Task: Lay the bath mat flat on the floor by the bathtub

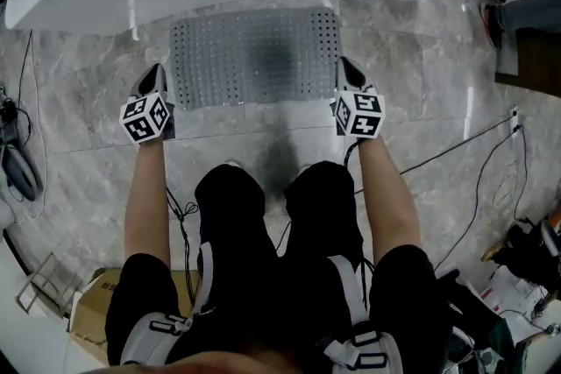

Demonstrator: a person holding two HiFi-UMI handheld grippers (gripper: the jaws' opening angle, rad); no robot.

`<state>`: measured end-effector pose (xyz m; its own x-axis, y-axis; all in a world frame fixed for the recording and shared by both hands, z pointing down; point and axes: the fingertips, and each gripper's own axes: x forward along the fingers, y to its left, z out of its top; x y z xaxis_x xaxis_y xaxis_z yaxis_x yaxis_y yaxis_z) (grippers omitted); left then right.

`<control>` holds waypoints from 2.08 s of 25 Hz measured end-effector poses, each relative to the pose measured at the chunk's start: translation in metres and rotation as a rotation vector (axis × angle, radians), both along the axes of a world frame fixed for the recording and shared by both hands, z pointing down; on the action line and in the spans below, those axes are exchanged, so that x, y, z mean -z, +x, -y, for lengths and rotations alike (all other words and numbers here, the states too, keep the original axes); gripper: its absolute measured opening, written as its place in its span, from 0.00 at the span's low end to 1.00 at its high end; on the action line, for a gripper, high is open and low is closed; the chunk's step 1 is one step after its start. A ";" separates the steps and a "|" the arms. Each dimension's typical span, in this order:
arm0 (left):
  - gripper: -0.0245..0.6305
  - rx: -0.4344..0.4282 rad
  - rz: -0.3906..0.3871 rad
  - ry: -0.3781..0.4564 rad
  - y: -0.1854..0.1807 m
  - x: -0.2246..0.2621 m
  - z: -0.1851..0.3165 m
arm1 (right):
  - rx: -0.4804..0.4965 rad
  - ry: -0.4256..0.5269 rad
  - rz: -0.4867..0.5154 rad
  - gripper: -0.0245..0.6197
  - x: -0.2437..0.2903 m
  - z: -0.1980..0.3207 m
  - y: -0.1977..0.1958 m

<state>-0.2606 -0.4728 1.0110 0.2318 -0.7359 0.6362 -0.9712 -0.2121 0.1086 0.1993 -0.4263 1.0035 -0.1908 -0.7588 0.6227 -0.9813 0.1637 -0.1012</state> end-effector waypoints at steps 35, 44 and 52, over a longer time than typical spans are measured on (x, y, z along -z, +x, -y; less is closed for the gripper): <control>0.04 -0.144 -0.029 0.550 0.173 0.778 -0.106 | -0.020 0.748 0.101 0.05 0.782 -0.068 -0.034; 0.04 -0.150 -0.034 0.548 0.174 0.779 -0.115 | -0.038 0.760 0.090 0.05 0.786 -0.077 -0.028; 0.04 -0.164 -0.053 0.531 0.172 0.771 -0.130 | -0.037 0.745 0.074 0.05 0.781 -0.093 -0.032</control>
<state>-0.0881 -0.3432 0.2400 0.3918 -0.9038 0.1722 -0.9170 -0.3988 -0.0065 0.1668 -0.3336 0.2224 -0.1787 -0.9813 -0.0721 -0.9824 0.1820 -0.0421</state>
